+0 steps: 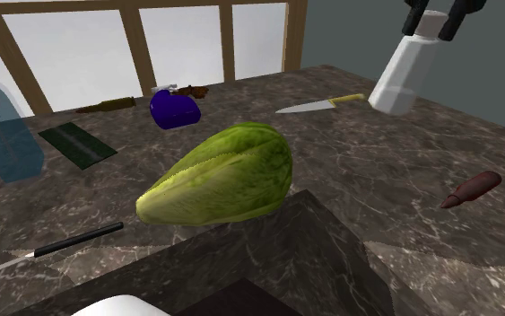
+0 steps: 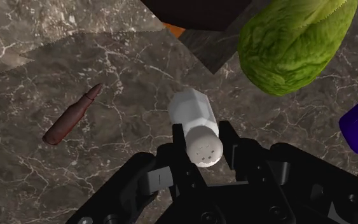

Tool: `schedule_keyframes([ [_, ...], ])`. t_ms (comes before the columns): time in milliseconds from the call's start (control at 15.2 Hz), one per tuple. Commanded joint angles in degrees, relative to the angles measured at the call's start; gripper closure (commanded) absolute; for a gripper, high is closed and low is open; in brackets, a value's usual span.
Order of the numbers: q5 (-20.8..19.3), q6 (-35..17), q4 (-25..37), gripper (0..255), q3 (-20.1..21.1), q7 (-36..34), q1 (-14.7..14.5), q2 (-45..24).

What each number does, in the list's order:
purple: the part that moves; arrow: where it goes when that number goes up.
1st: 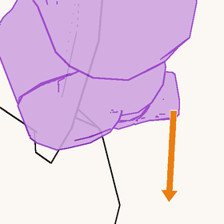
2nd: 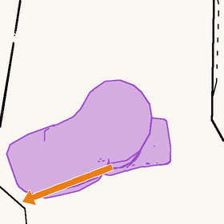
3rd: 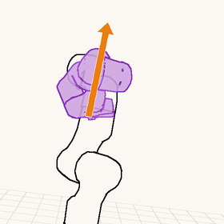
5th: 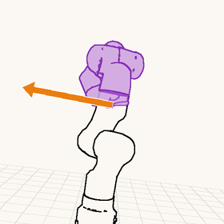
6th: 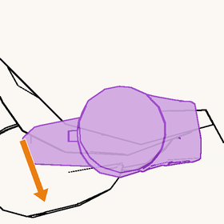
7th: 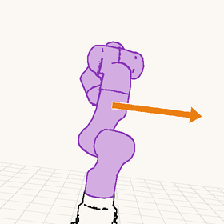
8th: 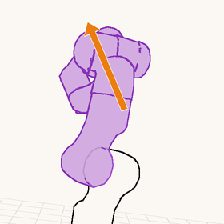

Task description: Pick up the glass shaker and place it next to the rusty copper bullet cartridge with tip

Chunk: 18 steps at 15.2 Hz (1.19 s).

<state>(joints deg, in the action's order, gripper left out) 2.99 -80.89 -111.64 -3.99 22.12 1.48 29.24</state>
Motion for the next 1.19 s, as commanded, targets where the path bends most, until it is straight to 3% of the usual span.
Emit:
schedule_keyframes([
  [0,-1.23,0.57,0.53,255,-2.31,3.09,0.82,-0.13],
  [660,-6.53,1.69,5.81,255,-14.49,18.91,4.59,-4.48],
  [1122,-7.09,-3.61,-1.41,255,-14.55,18.75,4.94,-2.50],
])
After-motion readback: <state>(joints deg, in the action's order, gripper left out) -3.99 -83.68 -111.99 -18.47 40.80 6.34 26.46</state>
